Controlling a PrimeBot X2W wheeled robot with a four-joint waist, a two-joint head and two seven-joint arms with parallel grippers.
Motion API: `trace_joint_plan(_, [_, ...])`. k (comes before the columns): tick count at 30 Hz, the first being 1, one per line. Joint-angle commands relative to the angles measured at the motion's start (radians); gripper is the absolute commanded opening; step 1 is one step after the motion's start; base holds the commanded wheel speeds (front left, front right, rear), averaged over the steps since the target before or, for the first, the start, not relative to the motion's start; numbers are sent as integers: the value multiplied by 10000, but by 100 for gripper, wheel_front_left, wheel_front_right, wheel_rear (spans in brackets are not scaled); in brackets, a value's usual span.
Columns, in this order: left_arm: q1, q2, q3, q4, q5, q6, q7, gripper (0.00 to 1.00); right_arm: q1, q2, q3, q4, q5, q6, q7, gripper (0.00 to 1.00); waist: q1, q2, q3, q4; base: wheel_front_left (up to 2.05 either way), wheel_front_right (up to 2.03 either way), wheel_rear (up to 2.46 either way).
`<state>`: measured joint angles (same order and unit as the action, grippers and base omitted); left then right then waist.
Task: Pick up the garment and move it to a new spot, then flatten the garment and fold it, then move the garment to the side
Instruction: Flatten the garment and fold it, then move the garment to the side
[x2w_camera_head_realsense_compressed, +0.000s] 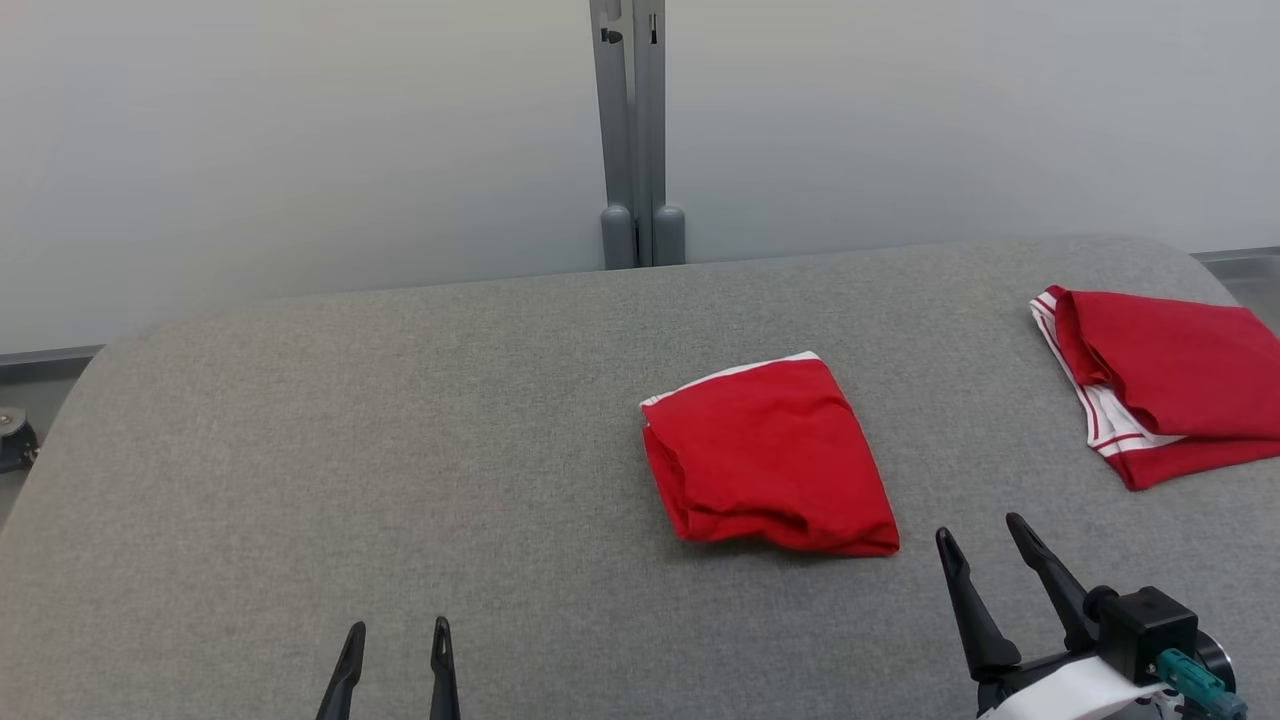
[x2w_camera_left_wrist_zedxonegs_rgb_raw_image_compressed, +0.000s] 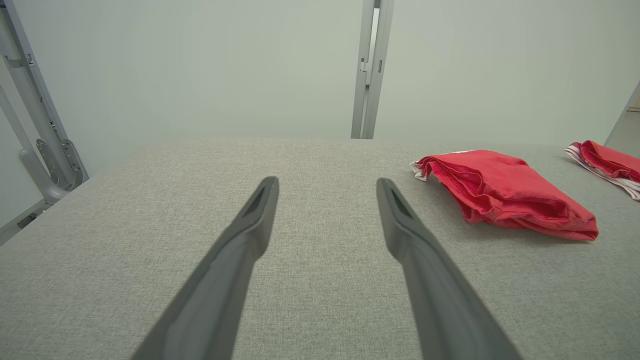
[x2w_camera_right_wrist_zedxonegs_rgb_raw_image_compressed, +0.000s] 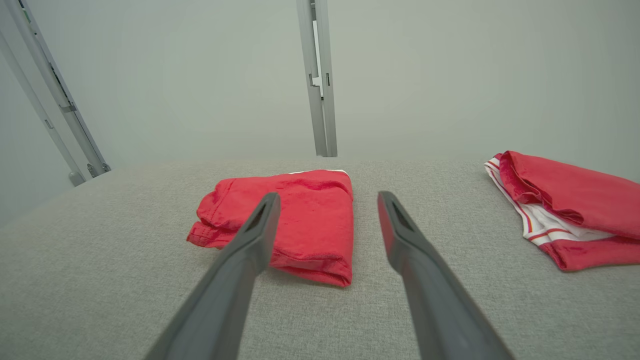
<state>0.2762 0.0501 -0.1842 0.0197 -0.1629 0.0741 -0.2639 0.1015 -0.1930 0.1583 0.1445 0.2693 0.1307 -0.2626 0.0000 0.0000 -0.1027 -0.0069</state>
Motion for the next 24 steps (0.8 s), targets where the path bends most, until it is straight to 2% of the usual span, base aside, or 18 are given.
trace_joint_plan(1, [144, 13, -19, 23, 104, -35, -1, 100, 149, -20, 14, -24, 9, -2, -25, 100, 0, 0, -17, 31, 0, 0, 0])
trace_joint_plan(24, [5, 14, -182, 307, 77, -99, -1, 100, 104, 39, 117, -86, -41, -2, -25, 100, 0, 0, 92, 288, 0, 0, 0])
